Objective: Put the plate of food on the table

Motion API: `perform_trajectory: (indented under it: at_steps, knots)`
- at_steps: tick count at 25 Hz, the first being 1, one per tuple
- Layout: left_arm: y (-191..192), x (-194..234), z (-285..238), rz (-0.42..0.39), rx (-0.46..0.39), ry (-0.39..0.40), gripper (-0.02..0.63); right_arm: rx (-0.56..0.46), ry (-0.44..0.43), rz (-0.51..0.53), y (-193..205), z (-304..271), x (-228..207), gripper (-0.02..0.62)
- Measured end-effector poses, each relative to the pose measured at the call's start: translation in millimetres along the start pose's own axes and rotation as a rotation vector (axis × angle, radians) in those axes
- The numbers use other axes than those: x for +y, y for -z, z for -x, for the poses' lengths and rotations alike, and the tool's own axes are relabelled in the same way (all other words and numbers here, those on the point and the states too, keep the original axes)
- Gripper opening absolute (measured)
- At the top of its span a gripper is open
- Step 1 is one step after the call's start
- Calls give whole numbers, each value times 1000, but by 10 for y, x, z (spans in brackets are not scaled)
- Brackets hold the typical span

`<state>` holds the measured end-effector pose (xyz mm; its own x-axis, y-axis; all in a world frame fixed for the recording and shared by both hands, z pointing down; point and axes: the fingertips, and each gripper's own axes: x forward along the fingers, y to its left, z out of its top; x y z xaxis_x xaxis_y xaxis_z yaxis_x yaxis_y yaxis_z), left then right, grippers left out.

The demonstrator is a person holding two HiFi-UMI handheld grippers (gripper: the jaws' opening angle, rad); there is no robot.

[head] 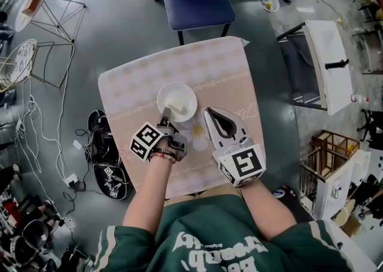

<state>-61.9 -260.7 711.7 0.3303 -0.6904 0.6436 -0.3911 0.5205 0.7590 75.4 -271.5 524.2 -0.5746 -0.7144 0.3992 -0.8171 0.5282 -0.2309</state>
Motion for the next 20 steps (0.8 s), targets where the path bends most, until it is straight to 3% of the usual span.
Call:
perform_trajectory:
  at_steps: [5, 20]
  knots:
    - [50, 90, 11, -47, 18, -62, 140, 0, -13, 5, 0, -34, 46, 15]
    - [2, 251, 266, -102, 12, -110, 160, -17, -45, 20, -31, -8, 316, 15]
